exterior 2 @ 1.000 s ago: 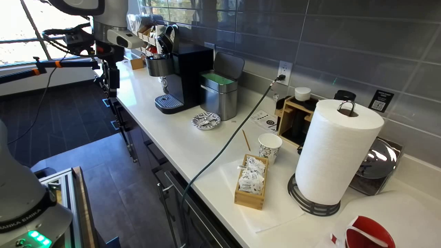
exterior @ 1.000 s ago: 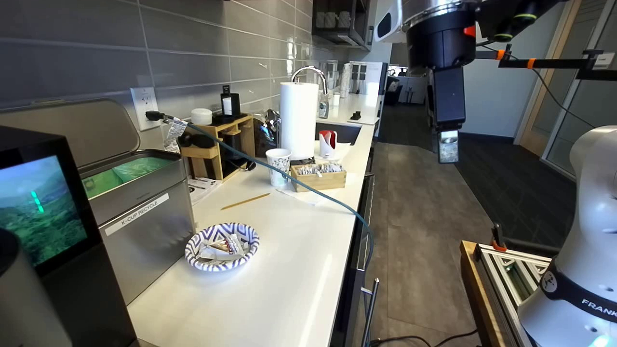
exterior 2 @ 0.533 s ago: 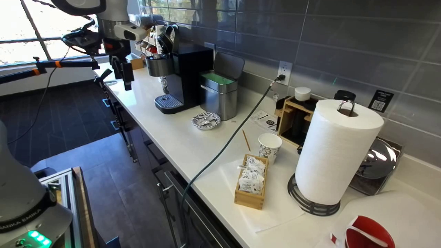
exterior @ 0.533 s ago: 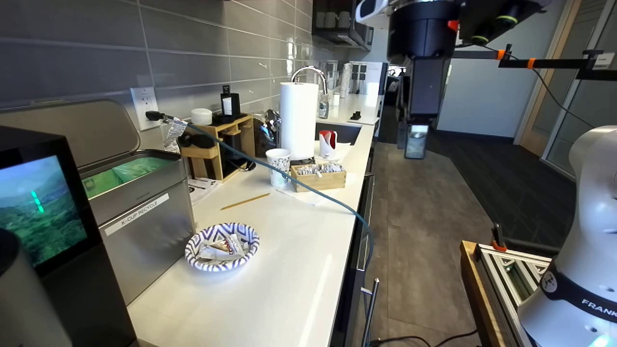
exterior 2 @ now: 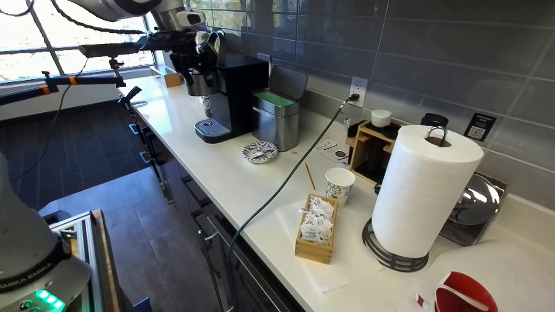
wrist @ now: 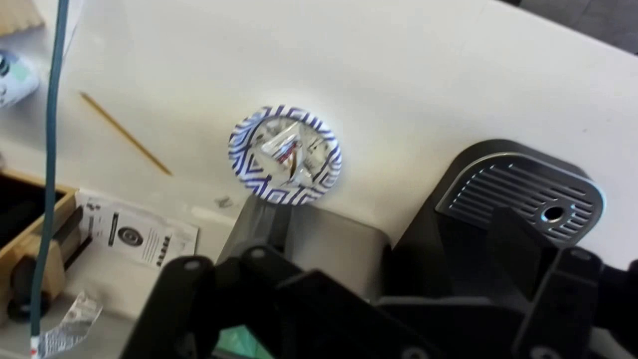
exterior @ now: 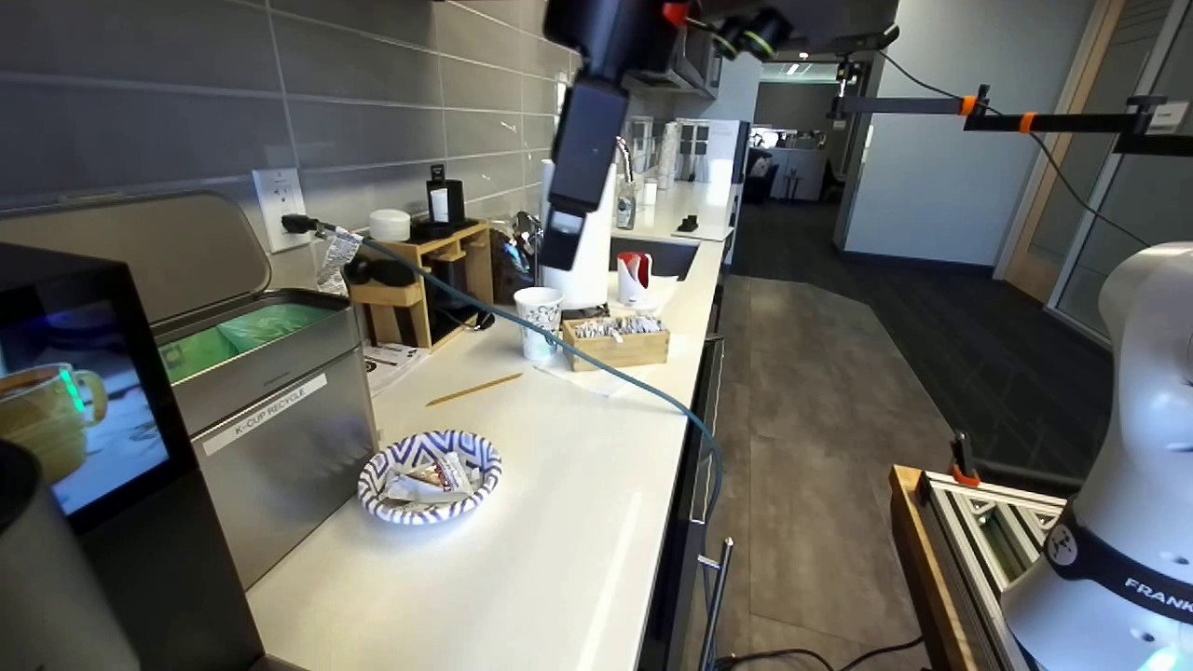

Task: Put the straw on the bowl

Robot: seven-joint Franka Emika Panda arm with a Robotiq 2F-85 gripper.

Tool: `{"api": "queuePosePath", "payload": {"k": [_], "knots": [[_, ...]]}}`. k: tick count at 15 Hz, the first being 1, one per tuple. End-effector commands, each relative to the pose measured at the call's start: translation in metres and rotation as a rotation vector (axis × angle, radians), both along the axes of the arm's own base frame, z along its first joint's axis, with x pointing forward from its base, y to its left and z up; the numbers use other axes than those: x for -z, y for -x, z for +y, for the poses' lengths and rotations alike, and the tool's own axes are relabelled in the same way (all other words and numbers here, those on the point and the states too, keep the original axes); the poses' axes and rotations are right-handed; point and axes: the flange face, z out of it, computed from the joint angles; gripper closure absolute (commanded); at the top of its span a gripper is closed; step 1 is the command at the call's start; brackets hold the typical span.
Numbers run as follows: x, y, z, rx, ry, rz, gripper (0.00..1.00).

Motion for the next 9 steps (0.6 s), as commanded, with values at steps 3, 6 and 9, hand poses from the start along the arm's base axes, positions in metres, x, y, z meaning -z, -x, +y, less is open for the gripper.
{"api": "queuePosePath", "payload": {"k": [3,6,9], "knots": [[-0.011,-0.043,-0.004,-0.055,0.084,-0.079,0.0],[-0.009,-0.043,-0.003,-0.057,0.084,-0.076,0.0],[-0.009,-0.039,-0.004,-0.061,0.085,-0.082,0.0]]}}
